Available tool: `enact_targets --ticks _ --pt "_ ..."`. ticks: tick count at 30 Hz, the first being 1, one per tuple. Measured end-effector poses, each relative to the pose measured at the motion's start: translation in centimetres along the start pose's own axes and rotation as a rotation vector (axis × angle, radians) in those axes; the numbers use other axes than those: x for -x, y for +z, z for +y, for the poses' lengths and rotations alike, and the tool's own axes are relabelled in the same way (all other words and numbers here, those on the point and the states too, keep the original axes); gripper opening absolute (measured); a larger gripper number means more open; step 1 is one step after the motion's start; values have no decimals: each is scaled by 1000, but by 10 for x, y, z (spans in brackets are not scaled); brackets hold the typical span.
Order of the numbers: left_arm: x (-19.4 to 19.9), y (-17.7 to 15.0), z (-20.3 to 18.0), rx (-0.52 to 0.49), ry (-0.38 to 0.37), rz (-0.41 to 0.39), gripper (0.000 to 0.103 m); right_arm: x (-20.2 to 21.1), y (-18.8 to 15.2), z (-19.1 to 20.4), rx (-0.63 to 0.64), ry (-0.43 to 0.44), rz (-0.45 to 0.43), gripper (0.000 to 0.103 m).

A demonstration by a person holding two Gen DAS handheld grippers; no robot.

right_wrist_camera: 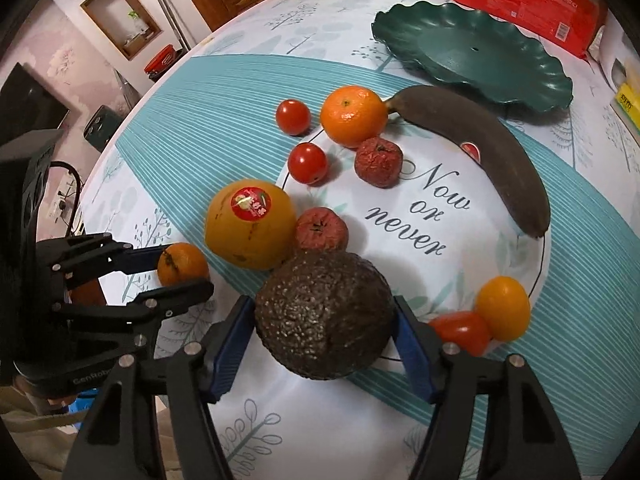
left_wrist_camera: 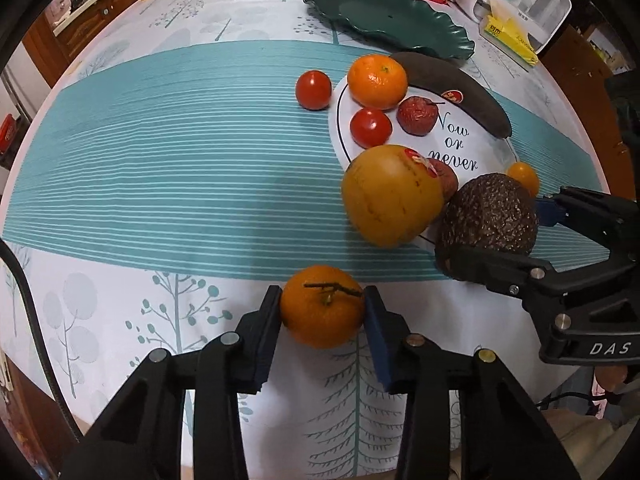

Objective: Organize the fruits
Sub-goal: 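Grasp the small mandarin with the left tool while the right tool grasps the avocado, then carry mandarin and avocado onto the green plate and open both tools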

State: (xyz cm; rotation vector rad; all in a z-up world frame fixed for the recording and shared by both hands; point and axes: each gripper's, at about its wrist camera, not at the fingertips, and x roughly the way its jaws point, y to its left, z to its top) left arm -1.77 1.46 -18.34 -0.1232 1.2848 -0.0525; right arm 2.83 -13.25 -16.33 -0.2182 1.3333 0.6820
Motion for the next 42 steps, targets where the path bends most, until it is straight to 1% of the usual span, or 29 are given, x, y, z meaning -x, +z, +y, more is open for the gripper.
enact_targets --ticks 4,8,11,13,18,20,22,24,26,27,30,33,35,37,42 --pt "7 4 -5 5 3 -15 38 2 -2 -1 -12 9 -1 67" --pt "26 11 -10 -4 16 -42 37 12 -3 0 -18 11 -18 67" --pt "50 22 -10 -4 8 -66 37 30 1 0 -31 23 -52 67" --pt "70 33 -12 -13 4 -96 37 47 8 -2 -41 23 -95 67" --pt "125 78 -22 -80 51 -205 37 95 36 -18 -81 -4 -222 67" --pt "144 104 -30 -100 68 -245 37 112 51 -28 -94 -40 -265 67" --pt "158 131 -38 -120 69 -285 38 129 66 -39 -111 -85 -313 67" --pt "171 159 -45 -134 86 -322 38 143 81 -51 -135 -105 -348 67" --pt "177 187 -51 -139 85 -346 38 156 97 -66 -168 -123 -387 67" --pt "177 200 -55 -137 80 -351 38 161 106 -74 -180 -137 -408 67" --pt "171 232 -61 -125 54 -350 38 161 126 -91 -211 -177 -430 67" --pt "145 259 -61 -116 42 -312 38 149 144 -109 -244 -203 -425 67" --pt "121 272 -60 -117 31 -277 38 130 156 -123 -274 -219 -399 67" --pt "90 281 -59 -127 24 -236 38 109 165 -135 -300 -223 -359 67" --pt "22 292 -55 -147 -9 -135 38 51 171 -157 -365 -223 -247 67"
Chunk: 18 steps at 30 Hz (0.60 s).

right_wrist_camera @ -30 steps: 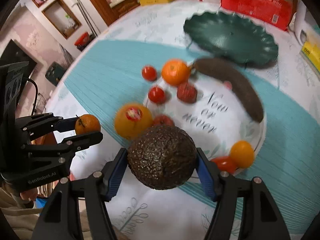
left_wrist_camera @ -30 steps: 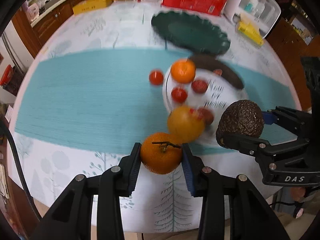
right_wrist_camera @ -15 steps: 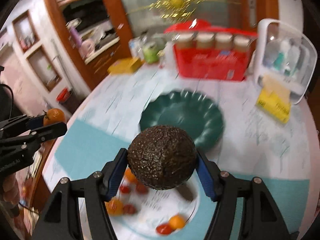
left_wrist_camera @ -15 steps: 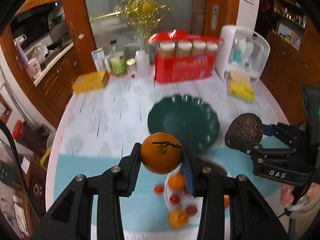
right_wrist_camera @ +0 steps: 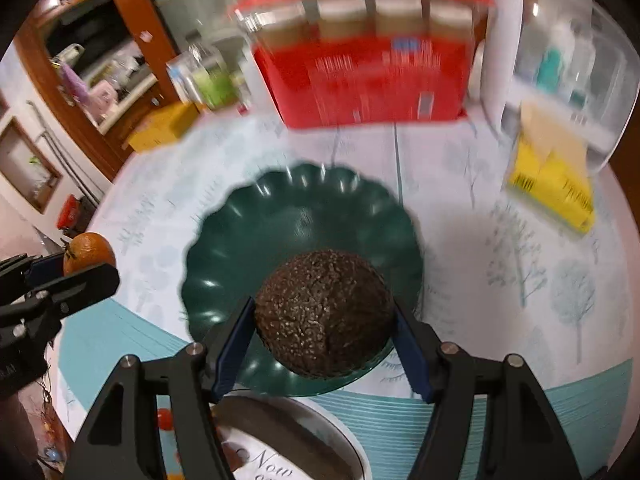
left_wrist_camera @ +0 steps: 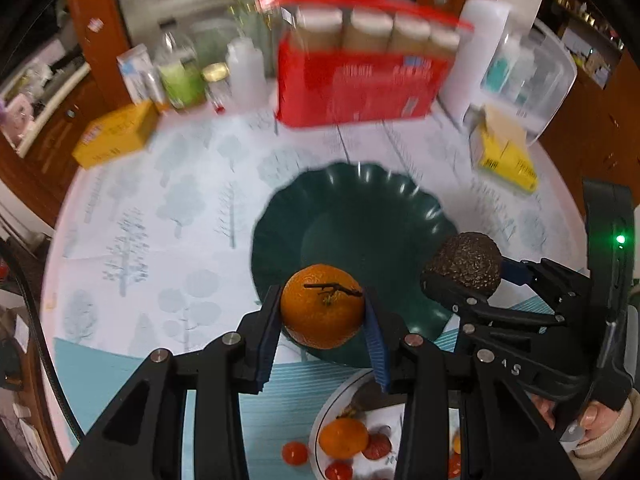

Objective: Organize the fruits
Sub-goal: 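Carry mandarin and avocado onto the green plate and open both tools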

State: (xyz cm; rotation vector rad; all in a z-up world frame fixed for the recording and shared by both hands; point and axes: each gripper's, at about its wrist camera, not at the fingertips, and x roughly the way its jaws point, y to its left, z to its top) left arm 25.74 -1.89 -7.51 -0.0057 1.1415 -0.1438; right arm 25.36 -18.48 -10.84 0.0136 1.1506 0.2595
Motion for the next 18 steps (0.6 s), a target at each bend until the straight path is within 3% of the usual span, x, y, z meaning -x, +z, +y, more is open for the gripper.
enact_targets --ticks 4,10,16,17,18 --pt "-47 1 8 -9 -43 71 38 -32 -7 -1 -15 5 71 67" --pt "-90 2 9 -56 -88 114 38 -61 -14 7 15 8 124 68" --pt "-115 2 16 -46 -116 146 39 -61 -15 18 88 -28 65 69" --pt "-118 1 15 -52 -112 149 42 -61 -15 21 99 -36 59 69" --pt "-119 1 14 -60 -106 151 53 -60 -16 23 114 -45 51 69"
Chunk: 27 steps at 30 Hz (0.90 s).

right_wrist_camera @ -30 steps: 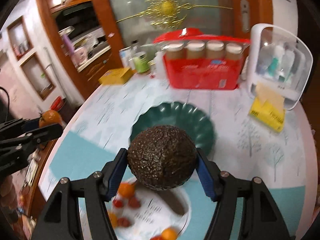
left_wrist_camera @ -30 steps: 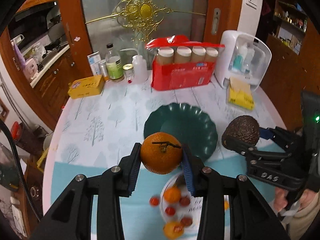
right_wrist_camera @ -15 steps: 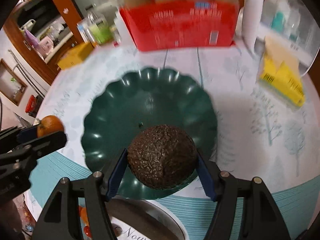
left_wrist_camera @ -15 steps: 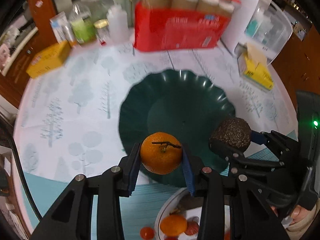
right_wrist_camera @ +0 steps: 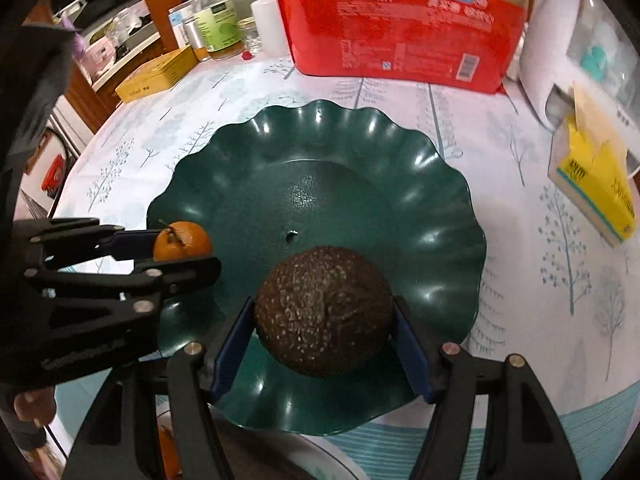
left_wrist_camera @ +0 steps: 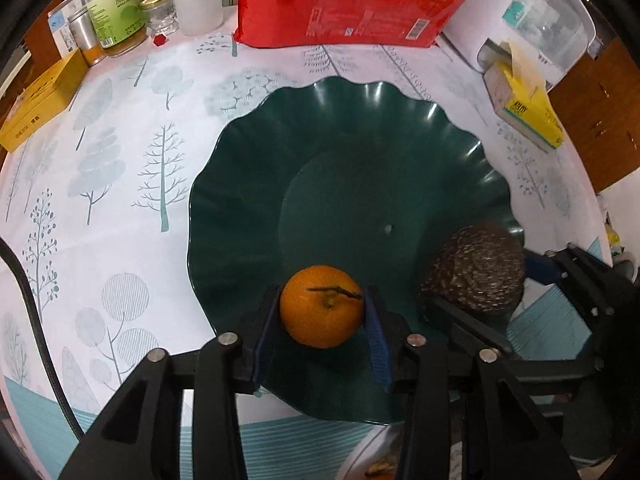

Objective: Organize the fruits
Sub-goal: 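Carry mandarin and avocado onto the green plate and open both tools, then withdraw both open tools back toward the white fruit plate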

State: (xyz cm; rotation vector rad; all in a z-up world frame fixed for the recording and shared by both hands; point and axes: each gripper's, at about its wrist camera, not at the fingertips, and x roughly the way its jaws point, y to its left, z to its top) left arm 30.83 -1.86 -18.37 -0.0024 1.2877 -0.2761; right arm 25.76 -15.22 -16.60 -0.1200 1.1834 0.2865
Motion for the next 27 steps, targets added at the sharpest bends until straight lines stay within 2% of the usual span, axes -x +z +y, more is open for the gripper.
enact_targets --ticks 3,4,6,9,15,21,27 --pt "-1 1 -1 -9 32 -13 71 4 -4 4 34 -35 -15 69" --pt "-1 1 -1 -7 32 -15 74 5 -4 4 39 -43 -19 70" --pt "1 2 1 12 14 -16 86 9 -6 3 39 -54 -28 70" --pt "7 3 6 49 -13 -23 93 20 -6 1 27 -48 -65 70" --pt "30 -1 9 49 -4 -62 100 45 -7 7 28 -51 -118 72" --pt "66 -11 10 63 -15 -138 100 64 -12 16 11 -60 -142 72" --pt "110 -30 12 81 7 -242 100 88 -25 11 -104 -35 -172 72"
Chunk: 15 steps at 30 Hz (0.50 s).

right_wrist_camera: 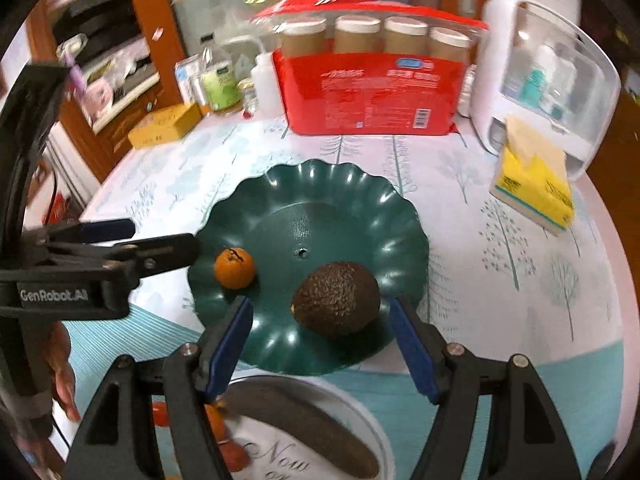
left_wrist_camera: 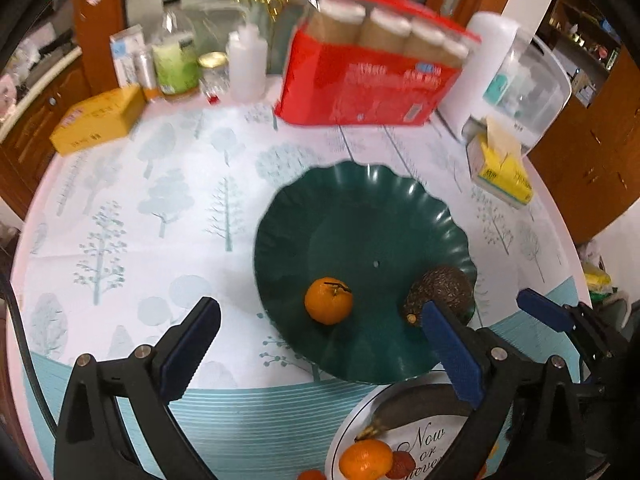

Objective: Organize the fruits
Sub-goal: 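Withdraw both open tools back toward the white fruit plate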

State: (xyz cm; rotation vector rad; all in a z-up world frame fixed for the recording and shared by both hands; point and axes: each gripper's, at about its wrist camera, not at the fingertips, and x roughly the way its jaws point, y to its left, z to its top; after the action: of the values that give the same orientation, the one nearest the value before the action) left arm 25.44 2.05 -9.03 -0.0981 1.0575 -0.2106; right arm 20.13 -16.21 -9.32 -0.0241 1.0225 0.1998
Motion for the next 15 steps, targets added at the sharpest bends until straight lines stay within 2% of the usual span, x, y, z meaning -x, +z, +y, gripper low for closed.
enact_targets --ticks 5,12,15 --pt "33 -5 -5 1 11 -26 100 29 -4 -7 -74 -9 -65 72" --pt "74 -21 -18 11 90 -64 100 66 -2 -5 -74 -8 -152 72" --pt "84 -31 -24 14 92 -59 100 78 -3 -4 -63 -10 -165 72"
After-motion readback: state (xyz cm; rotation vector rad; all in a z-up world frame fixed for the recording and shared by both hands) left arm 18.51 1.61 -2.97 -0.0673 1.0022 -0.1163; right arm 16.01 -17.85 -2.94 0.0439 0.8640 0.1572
